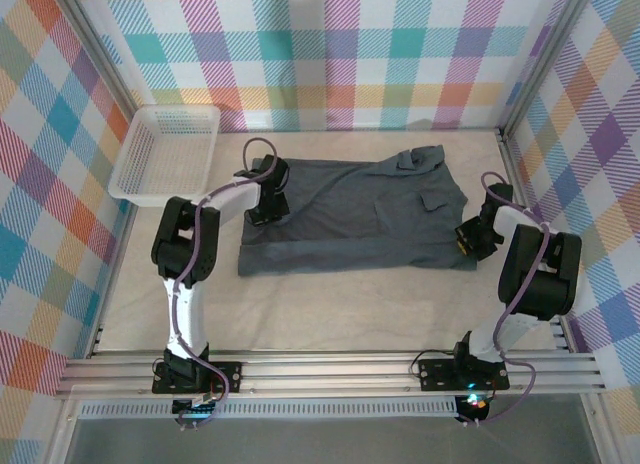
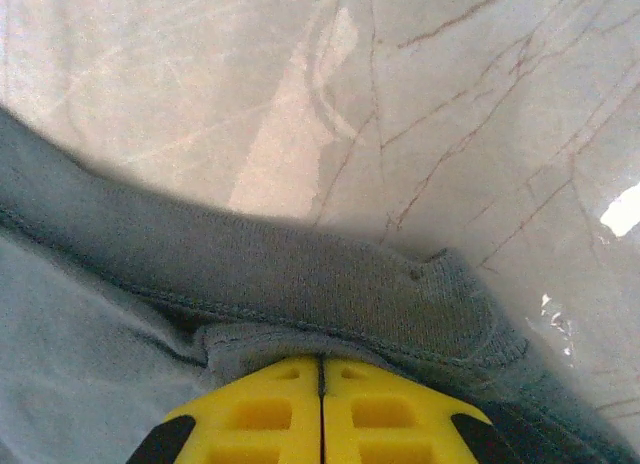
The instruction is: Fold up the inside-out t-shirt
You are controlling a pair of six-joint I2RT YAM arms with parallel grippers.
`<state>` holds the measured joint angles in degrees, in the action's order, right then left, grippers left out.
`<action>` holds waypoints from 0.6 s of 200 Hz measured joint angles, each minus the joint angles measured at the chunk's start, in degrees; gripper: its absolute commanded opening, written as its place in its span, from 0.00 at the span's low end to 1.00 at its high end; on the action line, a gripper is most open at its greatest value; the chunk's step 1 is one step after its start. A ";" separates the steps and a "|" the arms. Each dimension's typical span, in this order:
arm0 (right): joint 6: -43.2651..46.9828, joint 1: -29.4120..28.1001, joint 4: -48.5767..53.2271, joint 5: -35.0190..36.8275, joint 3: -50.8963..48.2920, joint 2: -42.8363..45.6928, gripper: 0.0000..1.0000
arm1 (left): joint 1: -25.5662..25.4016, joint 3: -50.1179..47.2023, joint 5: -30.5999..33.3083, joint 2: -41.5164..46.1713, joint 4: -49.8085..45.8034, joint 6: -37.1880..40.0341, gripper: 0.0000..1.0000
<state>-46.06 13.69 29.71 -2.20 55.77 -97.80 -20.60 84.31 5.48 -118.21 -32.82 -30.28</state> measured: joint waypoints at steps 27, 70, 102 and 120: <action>-0.22 1.33 -1.09 -2.25 -2.86 1.95 0.08 | 0.11 -10.21 -2.12 5.92 4.44 -2.10 0.00; -4.61 2.51 3.65 -2.14 -21.94 23.82 0.07 | -0.94 -31.85 -5.01 22.80 7.45 -5.22 0.00; -3.41 1.88 7.98 -3.89 -27.36 42.99 0.18 | -4.50 -36.37 -4.81 29.86 1.84 -5.22 0.49; 3.54 -2.29 6.60 -5.44 -20.83 41.81 0.24 | -5.22 -35.08 -4.52 33.05 1.51 -3.96 0.60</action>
<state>-42.52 11.40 36.32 -7.64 34.94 -55.99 -25.82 49.23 0.95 -85.17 -31.31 -34.24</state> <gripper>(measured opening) 0.205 0.543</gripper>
